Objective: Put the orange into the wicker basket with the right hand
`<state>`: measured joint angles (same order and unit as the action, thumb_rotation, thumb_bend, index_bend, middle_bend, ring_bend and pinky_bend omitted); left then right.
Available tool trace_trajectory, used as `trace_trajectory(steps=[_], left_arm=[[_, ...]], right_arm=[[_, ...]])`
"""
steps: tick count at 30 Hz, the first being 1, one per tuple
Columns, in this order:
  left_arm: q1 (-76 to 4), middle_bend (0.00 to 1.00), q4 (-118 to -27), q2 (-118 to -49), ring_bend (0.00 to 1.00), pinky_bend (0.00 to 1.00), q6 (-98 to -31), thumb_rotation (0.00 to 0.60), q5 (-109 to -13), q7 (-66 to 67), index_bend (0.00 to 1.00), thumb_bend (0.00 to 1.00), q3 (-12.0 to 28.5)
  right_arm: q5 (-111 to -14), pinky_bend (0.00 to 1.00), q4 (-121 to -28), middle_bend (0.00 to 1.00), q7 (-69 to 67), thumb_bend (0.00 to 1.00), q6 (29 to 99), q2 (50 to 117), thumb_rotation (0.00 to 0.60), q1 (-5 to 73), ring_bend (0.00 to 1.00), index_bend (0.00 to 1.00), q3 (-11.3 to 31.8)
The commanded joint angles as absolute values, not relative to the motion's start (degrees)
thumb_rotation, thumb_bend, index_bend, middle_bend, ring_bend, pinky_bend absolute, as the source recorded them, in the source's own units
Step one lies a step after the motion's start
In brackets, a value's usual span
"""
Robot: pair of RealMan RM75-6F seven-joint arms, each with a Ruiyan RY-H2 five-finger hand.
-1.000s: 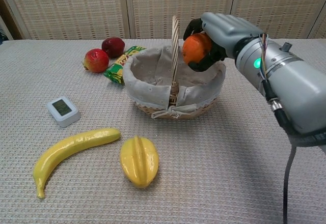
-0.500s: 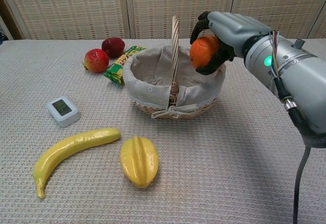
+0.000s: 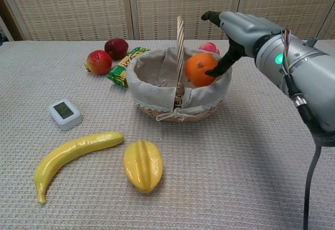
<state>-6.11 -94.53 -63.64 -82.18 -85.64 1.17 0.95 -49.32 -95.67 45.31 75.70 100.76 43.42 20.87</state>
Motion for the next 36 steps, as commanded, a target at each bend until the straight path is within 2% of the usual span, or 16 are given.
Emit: trace_trajectory(steps=[1,4,10,13,17,21,26,28,32,36], left_arm=[[-6.1,0.00,-94.5,-63.6,0.00,0.11,-82.2,0.600,-85.6,1.1,0.00,0.33,1.0],[-6.1,0.00,-94.3,-63.4,0.00,0.11,-81.9,0.600,-85.3,0.6,0.00,0.33,1.0],[-6.1,0.00,-94.2,-63.3,0.00,0.11,-82.0,0.600,-85.4,0.3,0.00,0.33,1.0],[-6.0,0.00,-94.2,-63.2,0.00,0.11,-82.1,0.600,-85.4,0.4,0.00,0.33,1.0],[-5.9,0.00,-94.4,-63.3,0.00,0.11,-82.3,0.600,-85.3,0.7,0.00,0.33,1.0],[-5.9,0.00,-94.3,-63.4,0.00,0.11,-82.5,0.600,-85.5,1.4,0.00,0.33,1.0],[-5.7,0.00,-94.1,-63.6,0.00,0.11,-83.0,0.600,-85.5,1.9,0.00,0.33,1.1],[-5.6,0.00,-93.9,-63.7,0.00,0.11,-83.2,0.600,-85.6,2.4,0.00,0.33,1.1],[-5.6,0.00,-93.7,-64.0,0.00,0.11,-83.7,0.600,-85.8,3.0,0.00,0.33,1.2],[-5.5,0.00,-93.4,-64.2,0.00,0.11,-84.0,0.600,-86.1,3.5,0.00,0.33,1.2]], right_arm=[[-48.5,0.05,-95.3,0.00,45.3,0.08,76.0,101.6,0.600,44.2,0.00,0.00,22.2],[-48.2,0.05,-95.2,0.00,45.3,0.08,76.8,102.9,0.600,45.9,0.00,0.00,24.5],[-50.3,0.05,-100.4,0.00,44.5,0.08,78.1,99.5,0.600,43.7,0.00,0.00,21.5],[-54.0,0.05,-106.2,0.00,43.8,0.08,79.1,94.3,0.600,40.5,0.00,0.00,17.3],[-61.1,0.03,-115.2,0.00,42.4,0.08,81.0,84.1,0.600,34.6,0.00,0.00,9.3],[-70.4,0.03,-119.2,0.00,38.8,0.08,84.2,75.7,0.600,28.6,0.00,0.00,1.4],[-82.0,0.03,-116.5,0.00,32.1,0.08,88.8,69.0,0.600,20.5,0.00,0.00,-8.4],[-85.8,0.03,-113.8,0.00,28.7,0.08,91.0,67.8,0.600,17.5,0.00,0.00,-11.1],[-90.7,0.03,-107.7,0.00,22.9,0.08,94.9,67.5,0.600,12.9,0.00,0.00,-13.2],[-92.9,0.03,-99.7,0.00,17.1,0.08,98.2,69.6,0.600,9.5,0.00,0.00,-12.5]])
